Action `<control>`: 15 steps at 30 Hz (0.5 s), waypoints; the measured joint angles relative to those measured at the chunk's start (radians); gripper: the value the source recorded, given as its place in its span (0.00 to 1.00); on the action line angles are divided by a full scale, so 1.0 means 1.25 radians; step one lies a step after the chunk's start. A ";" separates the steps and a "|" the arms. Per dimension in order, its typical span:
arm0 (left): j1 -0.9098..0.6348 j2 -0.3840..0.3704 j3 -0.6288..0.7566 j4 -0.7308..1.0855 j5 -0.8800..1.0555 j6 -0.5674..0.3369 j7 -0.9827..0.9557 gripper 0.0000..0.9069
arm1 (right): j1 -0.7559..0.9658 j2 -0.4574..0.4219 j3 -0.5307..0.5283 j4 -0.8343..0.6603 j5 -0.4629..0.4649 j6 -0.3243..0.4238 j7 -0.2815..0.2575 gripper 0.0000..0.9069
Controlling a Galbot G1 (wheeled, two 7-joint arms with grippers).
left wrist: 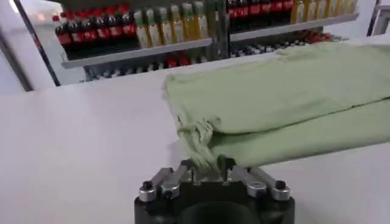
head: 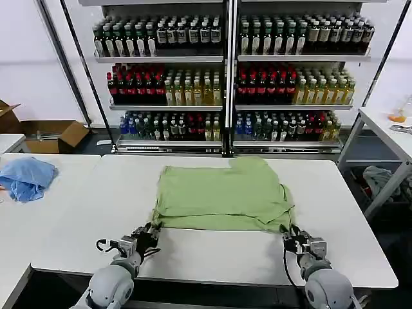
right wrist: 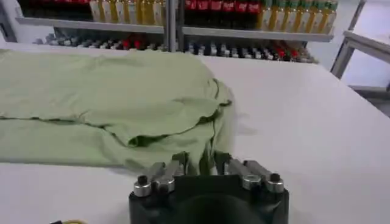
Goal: Fold and organize the clothes.
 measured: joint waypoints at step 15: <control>0.031 0.021 -0.025 -0.043 -0.034 -0.010 0.011 0.03 | -0.032 -0.038 0.027 0.034 0.042 -0.001 -0.015 0.00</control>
